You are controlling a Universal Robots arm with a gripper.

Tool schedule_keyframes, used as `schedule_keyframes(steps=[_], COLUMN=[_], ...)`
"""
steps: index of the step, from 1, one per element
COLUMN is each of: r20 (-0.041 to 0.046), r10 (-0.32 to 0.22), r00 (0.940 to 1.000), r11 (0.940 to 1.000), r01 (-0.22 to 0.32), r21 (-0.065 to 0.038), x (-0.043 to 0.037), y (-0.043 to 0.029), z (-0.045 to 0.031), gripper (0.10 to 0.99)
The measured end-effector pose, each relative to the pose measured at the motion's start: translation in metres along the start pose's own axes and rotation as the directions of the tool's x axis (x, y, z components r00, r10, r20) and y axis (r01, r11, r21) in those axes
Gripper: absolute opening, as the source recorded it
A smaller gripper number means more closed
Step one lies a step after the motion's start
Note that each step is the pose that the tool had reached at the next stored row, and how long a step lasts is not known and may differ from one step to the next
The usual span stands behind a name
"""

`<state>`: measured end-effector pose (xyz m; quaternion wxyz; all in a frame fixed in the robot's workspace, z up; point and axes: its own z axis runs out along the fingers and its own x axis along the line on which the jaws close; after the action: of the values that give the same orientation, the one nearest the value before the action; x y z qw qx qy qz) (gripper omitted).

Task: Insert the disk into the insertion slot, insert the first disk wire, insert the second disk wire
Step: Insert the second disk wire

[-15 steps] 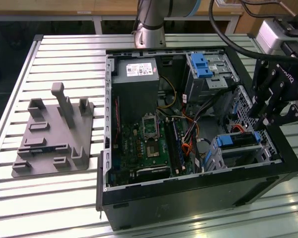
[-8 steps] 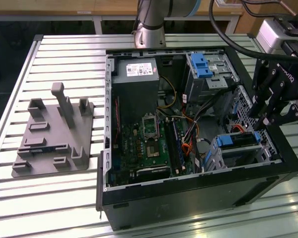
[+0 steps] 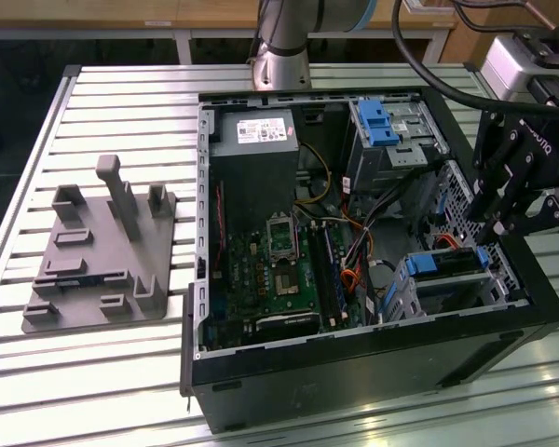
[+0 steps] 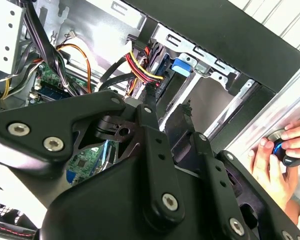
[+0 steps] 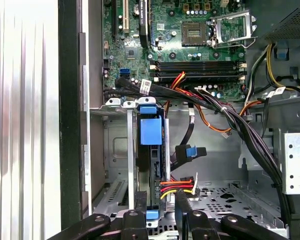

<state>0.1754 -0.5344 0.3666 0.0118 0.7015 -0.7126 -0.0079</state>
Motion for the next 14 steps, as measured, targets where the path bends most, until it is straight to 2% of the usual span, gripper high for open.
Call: schedule_keyframes(steps=[2, 4, 5, 7, 8, 12, 13, 14], r20=[-0.0023, -0.0104, -0.0167, -0.0365, -0.0436, -0.0489, -0.0546, -0.0658], r10=[0.0, 0.0, 0.0, 0.001, 0.001, 0.003, 0.003, 0.003], r00=[1.0, 0.9999, 0.9999, 0.9993, 0.999, 0.9988, 0.9985, 0.9978], r11=[1.0, 1.0, 1.0, 1.0, 1.0, 0.9996, 0.9995, 0.9995], r01=[0.0, 0.0, 0.0, -0.001, -0.001, -0.001, -0.001, -0.001], r21=[0.0, 0.0, 0.0, 0.001, 0.002, 0.029, 0.031, 0.031], x=[-0.0013, -0.0064, -0.009, -0.0122, -0.0128, -0.0131, -0.0137, -0.015], y=[0.0001, 0.0001, 0.0004, 0.0023, 0.0046, 0.0172, 0.0196, 0.0207], z=[-0.0001, 0.0, 0.0, -0.0001, -0.0002, 0.0, 0.0001, 0.0], gripper=[0.357, 0.357, 0.357, 0.357, 0.357, 0.357, 0.357, 0.357])
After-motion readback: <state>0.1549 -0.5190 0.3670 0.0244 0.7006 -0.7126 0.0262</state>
